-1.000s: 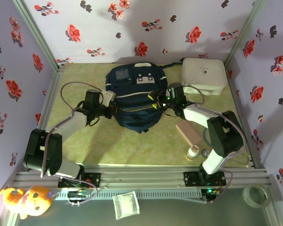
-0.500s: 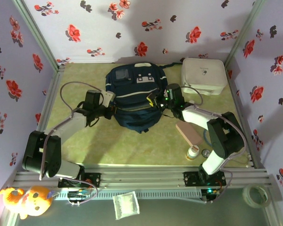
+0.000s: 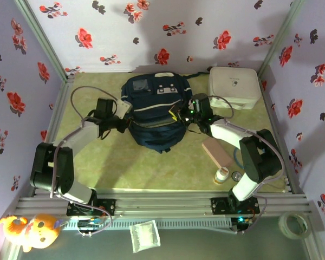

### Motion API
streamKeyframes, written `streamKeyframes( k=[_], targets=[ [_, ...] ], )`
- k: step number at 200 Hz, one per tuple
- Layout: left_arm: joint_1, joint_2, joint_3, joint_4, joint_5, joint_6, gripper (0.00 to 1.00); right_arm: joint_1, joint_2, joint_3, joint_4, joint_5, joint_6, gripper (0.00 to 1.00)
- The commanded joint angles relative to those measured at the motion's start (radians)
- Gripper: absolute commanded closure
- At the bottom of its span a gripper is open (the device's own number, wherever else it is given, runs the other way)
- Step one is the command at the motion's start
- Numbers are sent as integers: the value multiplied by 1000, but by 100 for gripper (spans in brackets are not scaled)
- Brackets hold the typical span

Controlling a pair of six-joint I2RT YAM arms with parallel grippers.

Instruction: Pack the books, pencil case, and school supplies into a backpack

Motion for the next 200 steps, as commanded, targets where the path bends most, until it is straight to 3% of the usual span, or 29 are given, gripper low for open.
streamKeyframes(
  k=[1,94,150,179,200],
  targets=[
    [38,37,78,-67,-44,102,100,-25,-62,32,-27,-33,-67,97],
    [50,207,223,-19,-67,31,100,-27,-45,52,-47,-73,-113,97],
    [70,108,116,39,-174,-92,100,-6,79,160,-63,-189,-164,95],
    [101,18,3,54,-259,-165,94,20,170,277,-144,-194,-232,92],
    [112,-28,-55,54,-320,-206,81,25,213,325,-162,-186,-243,84]
  ],
)
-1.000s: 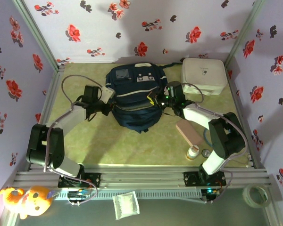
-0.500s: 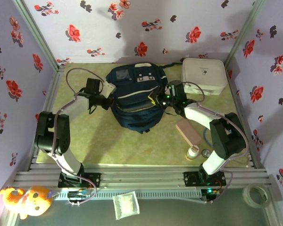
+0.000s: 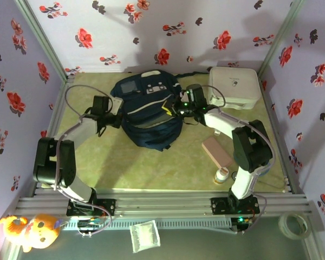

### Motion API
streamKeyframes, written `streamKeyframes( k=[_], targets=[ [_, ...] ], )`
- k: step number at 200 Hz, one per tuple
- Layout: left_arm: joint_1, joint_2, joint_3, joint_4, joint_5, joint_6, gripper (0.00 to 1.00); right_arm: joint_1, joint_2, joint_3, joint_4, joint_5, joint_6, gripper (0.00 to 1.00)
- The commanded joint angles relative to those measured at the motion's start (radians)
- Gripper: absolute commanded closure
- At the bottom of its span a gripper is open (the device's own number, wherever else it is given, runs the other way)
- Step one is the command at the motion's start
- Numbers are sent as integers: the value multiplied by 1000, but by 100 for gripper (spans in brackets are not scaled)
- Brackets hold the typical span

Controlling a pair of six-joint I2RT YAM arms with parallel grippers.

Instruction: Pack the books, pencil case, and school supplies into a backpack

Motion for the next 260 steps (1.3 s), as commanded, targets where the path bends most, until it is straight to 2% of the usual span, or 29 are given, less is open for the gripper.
streamKeyframes(
  k=[1,29,43,67,92,103,134,168,219,260],
  targets=[
    [40,-70,-62,19,-154,-88,81,10,41,75,-37,-38,-80,84],
    [41,-142,-86,1,-236,-184,62,0,13,106,-181,-2,-177,60],
    [42,-184,-85,-12,-263,-241,47,-11,-39,100,-294,63,-260,48],
    [43,-256,-84,-27,-291,-317,28,-37,-164,55,-502,246,-414,30],
    [45,-332,-86,-29,-327,-398,17,-77,-274,-26,-680,499,-507,17],
    [45,-358,-91,-19,-331,-426,16,-106,-313,-72,-729,567,-514,15],
    [46,-421,-103,25,-330,-456,11,-182,-395,-202,-799,660,-506,11],
    [45,-461,-97,31,-327,-439,11,-235,-440,-324,-800,692,-474,8],
    [44,-461,-73,-1,-235,-429,8,-321,-432,-441,-695,548,-446,7],
    [44,-446,-52,-3,-155,-432,8,-319,-437,-480,-632,419,-374,10]
  ],
)
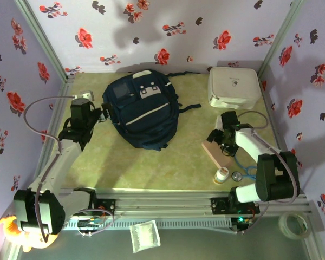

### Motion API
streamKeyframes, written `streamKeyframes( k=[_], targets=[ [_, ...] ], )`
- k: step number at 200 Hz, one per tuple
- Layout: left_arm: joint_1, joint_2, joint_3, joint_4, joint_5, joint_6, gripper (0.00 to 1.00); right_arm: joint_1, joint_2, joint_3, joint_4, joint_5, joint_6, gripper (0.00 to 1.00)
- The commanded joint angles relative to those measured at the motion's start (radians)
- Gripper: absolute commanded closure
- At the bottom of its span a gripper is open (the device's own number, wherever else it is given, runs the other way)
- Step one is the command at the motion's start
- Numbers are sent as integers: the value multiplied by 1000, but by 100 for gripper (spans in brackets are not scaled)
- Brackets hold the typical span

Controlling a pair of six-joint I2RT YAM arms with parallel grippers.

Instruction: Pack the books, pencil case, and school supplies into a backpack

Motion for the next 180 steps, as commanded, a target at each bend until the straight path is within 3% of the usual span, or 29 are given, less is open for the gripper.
streamKeyframes(
  k=[1,47,116,180],
  targets=[
    [8,6,41,-1,69,-9,8,8,-17,-34,64,-121,75,10],
    [-1,39,65,-2,112,-32,8,115,-12,-54,198,-233,226,12],
    [-41,78,94,-11,136,-17,8,276,21,83,-84,68,-13,7],
    [-82,125,133,-14,137,8,6,397,45,36,-109,103,-30,6]
  ],
)
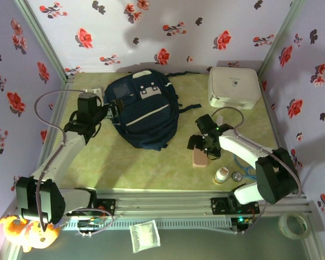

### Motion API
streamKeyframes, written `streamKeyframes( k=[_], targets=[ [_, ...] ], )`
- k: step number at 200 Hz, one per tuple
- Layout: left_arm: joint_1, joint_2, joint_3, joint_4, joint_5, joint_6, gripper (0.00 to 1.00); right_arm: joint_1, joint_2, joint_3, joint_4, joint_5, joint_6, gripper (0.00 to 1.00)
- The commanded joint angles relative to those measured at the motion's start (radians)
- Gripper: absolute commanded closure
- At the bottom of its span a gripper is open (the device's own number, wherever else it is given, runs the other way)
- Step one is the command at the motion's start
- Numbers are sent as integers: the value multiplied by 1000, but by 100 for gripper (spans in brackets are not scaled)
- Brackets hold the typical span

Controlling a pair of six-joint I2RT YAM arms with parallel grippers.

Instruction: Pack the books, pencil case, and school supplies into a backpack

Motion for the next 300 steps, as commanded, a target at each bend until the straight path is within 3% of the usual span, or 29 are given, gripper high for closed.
streamKeyframes(
  k=[1,41,128,163,207,247,300],
  targets=[
    [-16,20,48,-12,14,25,6,31,32,-23,-44,43,-29,6],
    [-35,57,74,-23,13,36,3,48,94,-19,-9,20,-35,11],
    [-161,214,185,-148,14,212,0,49,123,-9,32,60,-43,40],
    [-277,337,283,-248,8,406,2,47,50,-3,83,89,-37,41],
    [-386,499,397,-367,-2,603,16,33,5,9,138,99,-21,42],
    [-405,628,530,-434,-41,574,27,0,9,0,228,48,34,43],
    [-429,725,610,-482,-96,584,29,-29,26,18,286,7,57,43]
  ],
)
